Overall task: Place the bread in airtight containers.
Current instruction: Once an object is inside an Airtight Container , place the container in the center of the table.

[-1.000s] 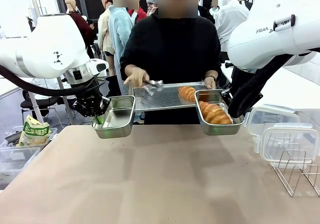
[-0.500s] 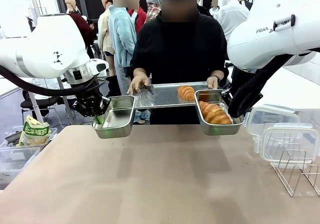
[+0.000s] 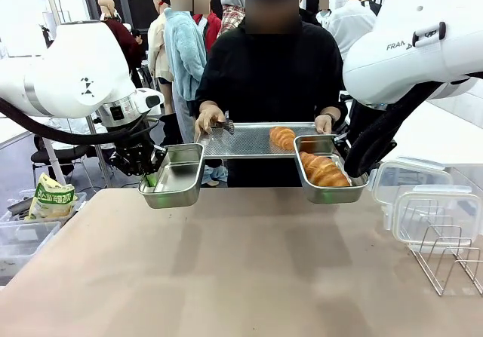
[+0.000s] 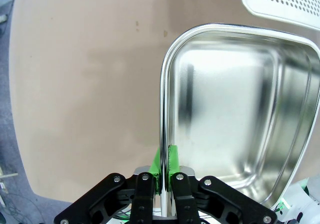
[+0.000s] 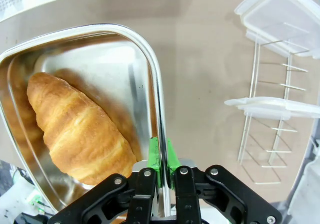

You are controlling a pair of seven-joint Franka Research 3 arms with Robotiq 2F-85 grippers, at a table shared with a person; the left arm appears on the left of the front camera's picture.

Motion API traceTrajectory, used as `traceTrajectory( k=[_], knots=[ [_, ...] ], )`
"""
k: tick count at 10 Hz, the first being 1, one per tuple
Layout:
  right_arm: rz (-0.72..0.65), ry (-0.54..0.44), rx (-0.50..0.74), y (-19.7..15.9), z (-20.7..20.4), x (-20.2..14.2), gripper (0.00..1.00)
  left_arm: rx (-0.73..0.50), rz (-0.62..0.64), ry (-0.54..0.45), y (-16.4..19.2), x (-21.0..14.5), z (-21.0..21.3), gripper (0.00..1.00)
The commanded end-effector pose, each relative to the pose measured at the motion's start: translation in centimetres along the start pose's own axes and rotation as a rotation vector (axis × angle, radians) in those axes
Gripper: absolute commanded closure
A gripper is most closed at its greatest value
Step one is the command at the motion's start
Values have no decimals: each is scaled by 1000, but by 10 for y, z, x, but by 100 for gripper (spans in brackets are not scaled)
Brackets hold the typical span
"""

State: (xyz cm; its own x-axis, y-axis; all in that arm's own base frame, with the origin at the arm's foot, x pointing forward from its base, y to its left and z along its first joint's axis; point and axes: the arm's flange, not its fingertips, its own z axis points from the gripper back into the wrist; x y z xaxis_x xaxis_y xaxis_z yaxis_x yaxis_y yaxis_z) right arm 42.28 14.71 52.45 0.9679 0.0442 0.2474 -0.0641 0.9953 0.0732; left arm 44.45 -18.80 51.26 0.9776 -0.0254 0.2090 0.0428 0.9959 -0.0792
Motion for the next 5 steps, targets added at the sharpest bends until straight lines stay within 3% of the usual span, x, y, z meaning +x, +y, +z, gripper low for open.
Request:
traceTrajectory(
  k=[1,5],
  knots=[
    [-11,-9,-12,0,3,0,100,-2,1,-6,0,1,3,100],
    [-11,-9,-12,0,3,0,100,-2,1,-6,0,1,3,100]
  ],
)
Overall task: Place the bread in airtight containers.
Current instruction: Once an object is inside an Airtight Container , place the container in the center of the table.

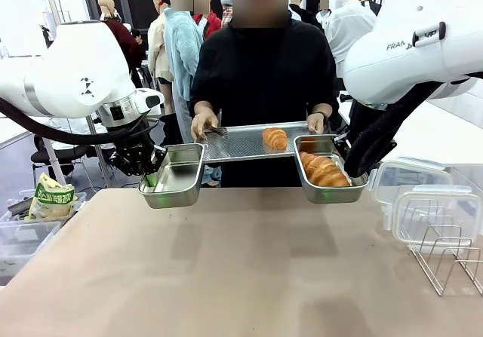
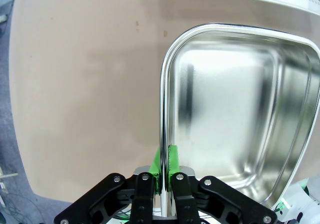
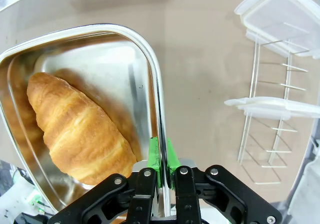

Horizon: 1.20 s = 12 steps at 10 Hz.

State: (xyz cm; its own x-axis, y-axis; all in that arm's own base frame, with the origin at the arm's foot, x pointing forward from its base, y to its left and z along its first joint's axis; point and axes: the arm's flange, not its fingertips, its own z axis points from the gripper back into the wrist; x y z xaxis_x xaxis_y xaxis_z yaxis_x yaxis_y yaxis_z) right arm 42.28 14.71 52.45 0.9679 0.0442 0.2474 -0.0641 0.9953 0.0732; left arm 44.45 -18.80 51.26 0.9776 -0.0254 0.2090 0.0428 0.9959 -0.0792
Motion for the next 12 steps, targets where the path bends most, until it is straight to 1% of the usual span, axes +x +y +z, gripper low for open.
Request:
traceTrajectory(
  k=[1,8,9,12],
  knots=[
    [-11,-9,-12,0,3,0,100,-2,1,-6,0,1,3,100],
    [0,0,0,0,0,0,100,-2,1,-6,0,1,3,100],
    [-9,26,-47,-7,-8,-4,100,-2,1,-6,0,1,3,100],
    [-4,96,-20,-19,-62,-12,100,-2,1,-6,0,1,3,100]
  ],
)
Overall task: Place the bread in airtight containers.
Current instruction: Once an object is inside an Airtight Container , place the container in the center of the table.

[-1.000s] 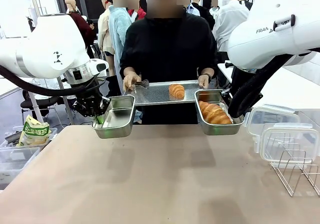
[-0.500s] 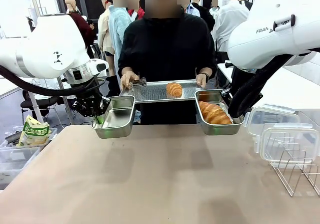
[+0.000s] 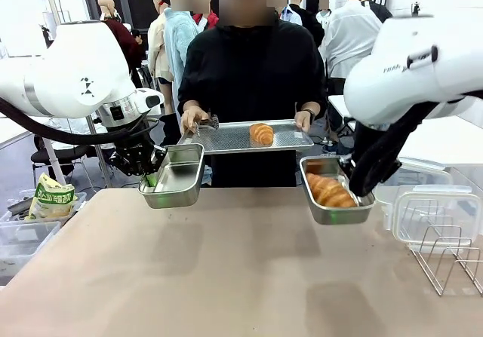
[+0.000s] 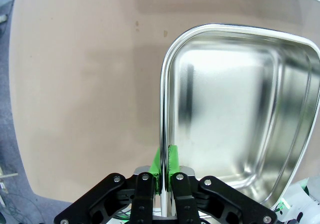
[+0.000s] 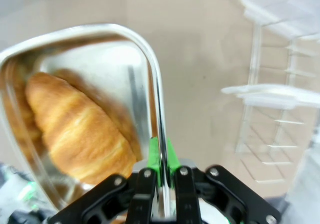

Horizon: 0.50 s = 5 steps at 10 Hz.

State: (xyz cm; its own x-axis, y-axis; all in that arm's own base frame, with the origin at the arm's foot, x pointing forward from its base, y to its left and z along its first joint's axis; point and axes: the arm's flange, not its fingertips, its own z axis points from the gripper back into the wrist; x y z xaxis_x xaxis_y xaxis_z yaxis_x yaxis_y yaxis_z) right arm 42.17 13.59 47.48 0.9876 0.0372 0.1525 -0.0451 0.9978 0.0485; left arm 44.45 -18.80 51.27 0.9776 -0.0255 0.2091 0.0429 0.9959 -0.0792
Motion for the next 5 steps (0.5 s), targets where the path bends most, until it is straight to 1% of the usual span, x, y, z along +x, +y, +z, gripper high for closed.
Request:
traceTrajectory(
  k=[1,3,4,5],
  knots=[
    [4,-4,28,-7,-31,4,100,-2,1,-6,0,1,3,100],
    [3,1,38,-9,-63,2,100,-2,1,-6,0,1,3,100],
    [-13,14,21,-10,-76,1,100,-2,1,-6,0,1,3,100],
    [-17,7,8,-10,-86,-2,100,-2,1,-6,0,1,3,100]
  ],
)
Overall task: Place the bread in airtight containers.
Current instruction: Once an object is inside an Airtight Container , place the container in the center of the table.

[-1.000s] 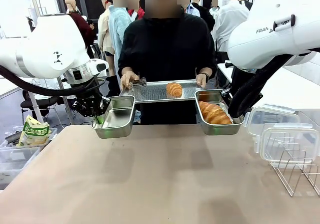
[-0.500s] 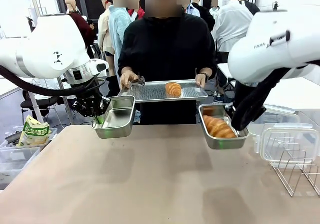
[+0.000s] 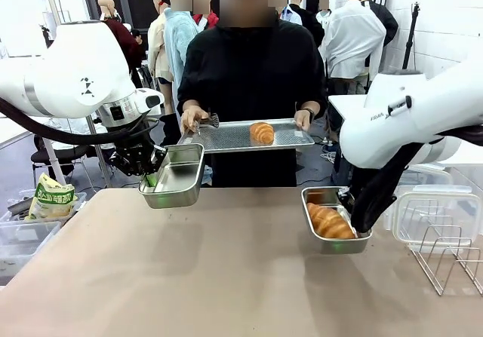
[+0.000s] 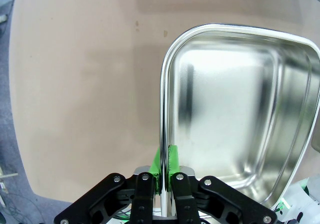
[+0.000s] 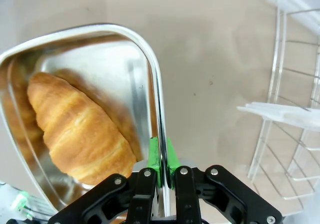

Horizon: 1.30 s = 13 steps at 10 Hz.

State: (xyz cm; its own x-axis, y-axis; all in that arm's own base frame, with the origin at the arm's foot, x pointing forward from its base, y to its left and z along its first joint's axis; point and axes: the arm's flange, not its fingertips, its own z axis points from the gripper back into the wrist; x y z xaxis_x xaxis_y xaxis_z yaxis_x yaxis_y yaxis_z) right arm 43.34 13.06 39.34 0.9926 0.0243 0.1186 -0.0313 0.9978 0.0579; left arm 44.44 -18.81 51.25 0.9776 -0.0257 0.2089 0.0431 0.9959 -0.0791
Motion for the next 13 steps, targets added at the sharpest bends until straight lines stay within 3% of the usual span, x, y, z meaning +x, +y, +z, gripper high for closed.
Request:
traceTrajectory(
  k=[1,6,8,13],
  knots=[
    [0,-24,0,1,-12,-5,100,-2,1,-6,0,1,3,100],
    [0,6,-3,-2,-20,-7,100,-2,1,-6,0,1,3,100],
    [-6,62,-7,-4,-40,-2,100,-2,1,-6,0,1,3,100],
    [-49,34,-15,-6,-60,6,100,-2,1,-6,0,1,3,100]
  ],
)
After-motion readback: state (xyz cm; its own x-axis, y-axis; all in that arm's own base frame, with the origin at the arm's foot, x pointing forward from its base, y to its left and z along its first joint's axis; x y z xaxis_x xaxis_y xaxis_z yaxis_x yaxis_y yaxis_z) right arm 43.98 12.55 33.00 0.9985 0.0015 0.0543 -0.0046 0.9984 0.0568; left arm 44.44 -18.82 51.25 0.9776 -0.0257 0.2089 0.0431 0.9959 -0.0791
